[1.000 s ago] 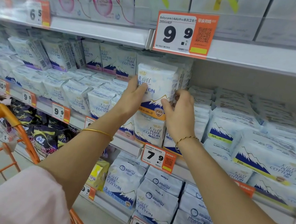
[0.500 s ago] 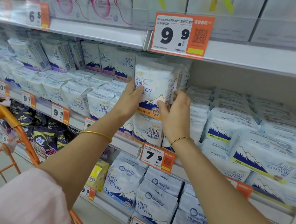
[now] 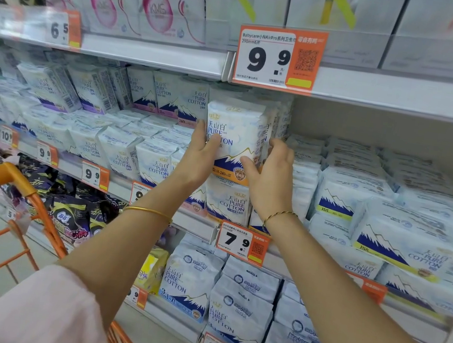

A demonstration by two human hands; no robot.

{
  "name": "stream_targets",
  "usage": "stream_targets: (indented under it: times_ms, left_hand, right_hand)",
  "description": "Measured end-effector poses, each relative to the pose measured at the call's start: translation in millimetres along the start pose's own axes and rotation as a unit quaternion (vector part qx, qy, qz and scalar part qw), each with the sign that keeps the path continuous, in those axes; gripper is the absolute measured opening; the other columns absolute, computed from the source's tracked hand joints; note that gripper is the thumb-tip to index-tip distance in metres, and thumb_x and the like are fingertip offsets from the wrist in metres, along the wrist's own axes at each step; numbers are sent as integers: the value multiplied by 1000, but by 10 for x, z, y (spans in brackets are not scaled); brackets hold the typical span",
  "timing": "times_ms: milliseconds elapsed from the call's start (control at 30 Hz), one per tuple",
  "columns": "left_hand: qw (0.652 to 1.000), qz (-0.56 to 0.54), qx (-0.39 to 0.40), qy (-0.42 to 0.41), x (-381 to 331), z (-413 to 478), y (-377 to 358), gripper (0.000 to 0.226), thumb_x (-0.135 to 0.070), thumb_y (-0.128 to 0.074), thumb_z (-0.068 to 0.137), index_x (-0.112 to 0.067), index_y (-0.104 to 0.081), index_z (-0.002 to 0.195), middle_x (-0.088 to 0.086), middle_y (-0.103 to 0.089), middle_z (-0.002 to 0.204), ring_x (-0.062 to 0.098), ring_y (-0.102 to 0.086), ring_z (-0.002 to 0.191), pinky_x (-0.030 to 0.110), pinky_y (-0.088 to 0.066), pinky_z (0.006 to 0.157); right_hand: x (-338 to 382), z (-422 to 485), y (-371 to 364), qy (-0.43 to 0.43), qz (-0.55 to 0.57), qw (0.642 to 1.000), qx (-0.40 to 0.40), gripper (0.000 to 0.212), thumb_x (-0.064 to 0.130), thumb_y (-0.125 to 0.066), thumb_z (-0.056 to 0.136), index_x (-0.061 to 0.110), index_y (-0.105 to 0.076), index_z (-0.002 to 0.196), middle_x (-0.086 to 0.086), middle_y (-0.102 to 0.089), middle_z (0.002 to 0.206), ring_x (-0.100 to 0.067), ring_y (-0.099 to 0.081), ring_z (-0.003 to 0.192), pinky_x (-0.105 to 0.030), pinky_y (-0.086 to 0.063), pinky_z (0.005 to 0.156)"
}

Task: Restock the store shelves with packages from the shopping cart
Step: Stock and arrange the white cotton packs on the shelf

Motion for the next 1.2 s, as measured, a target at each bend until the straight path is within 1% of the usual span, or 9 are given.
stream_targets:
  times_ms: [133, 267, 467, 600, 667, 800, 833, 933, 1200]
  left_hand:
    - [1000, -5, -4, -10, 6, -27, -29, 62, -31, -32, 101, -18, 2, 151, 0, -15, 158, 16, -16, 144, 31, -14, 118]
    - [999, -12, -28, -12, 29, -49, -21, 64, -33, -35, 100, -19, 2, 151, 1, -13, 158, 16, -15, 145, 37, -14, 119]
    - [975, 64, -173, -121, -143, -371, 35, 54, -16, -41, 96, -8, -21, 145, -1, -27, 140, 12, -21, 135, 25, -20, 109]
    - [977, 103, -125, -138, -55, -412, -129, 68, -19, -47, 96, -14, -7, 150, 8, -11, 156, 19, -6, 145, 38, -12, 119]
    - [981, 112, -99, -124, -11, -382, -192, 73, -25, -49, 96, -23, -1, 150, 10, -3, 158, 18, 1, 146, 30, -6, 115]
    - [978, 144, -73, -135, -56, -352, -280, 76, -23, -53, 94, -27, -2, 150, 14, 2, 157, -22, -26, 122, 6, -11, 96]
    - [977, 147, -74, -135, -58, -341, -293, 79, -24, -56, 92, -28, -2, 150, 15, 2, 157, -20, -23, 125, 12, -14, 103]
    - [981, 148, -71, -101, -29, -270, -320, 88, -37, -62, 87, -35, 1, 149, 14, 5, 157, 20, 3, 146, 38, -12, 115]
    - [976, 169, -83, -107, -43, -168, -329, 96, -40, -68, 81, -32, -1, 149, 18, -9, 154, 31, -13, 143, 46, -22, 115]
  right_hand:
    - [-7, -18, 4, -2, 0, 1000, 0, 62, 27, -61, 89, 5, -32, 138, -13, -36, 139, -25, -43, 124, -28, -39, 96]
    - [-10, -39, 24, -2, 3, 1000, -1, 61, 26, -61, 89, 5, -33, 138, -13, -36, 140, -24, -41, 126, -27, -36, 99]
    - [-170, -189, 236, -14, -1, 999, -38, 45, 13, -52, 93, 8, -39, 136, -10, -40, 136, -22, -43, 124, -23, -34, 102]
    - [-370, -412, 428, -23, -77, 995, -58, 46, 4, -47, 93, 9, -39, 138, -9, -38, 141, -23, -31, 133, -23, -27, 106]
    - [-490, -455, 474, -40, -100, 993, -57, 48, 4, -47, 92, 9, -39, 138, -10, -38, 142, -25, -29, 134, -25, -27, 105]
    - [-660, -485, 362, -74, -108, 991, 9, 48, 6, -45, 93, 9, -37, 141, -13, -29, 148, -27, -26, 137, -31, -29, 109]
    - [-669, -494, 323, -77, -108, 991, 19, 49, 6, -45, 94, 8, -36, 142, -13, -25, 150, -27, -25, 139, -30, -28, 110]
    - [-669, -494, 247, -91, -107, 990, 25, 50, 5, -45, 94, 6, -32, 143, -13, -16, 154, -27, -19, 142, -28, -25, 112]
    - [-668, -477, 237, -98, -111, 988, 41, 55, 4, -47, 93, 8, -29, 144, -12, -12, 155, -27, -16, 143, -30, -26, 111]
Point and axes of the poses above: each hand's wrist, its own z-axis towards the middle knuckle, its own y-axis out of the back of the hand, x = y × z, the point moved 7 cm from there along z, towards the middle knuckle
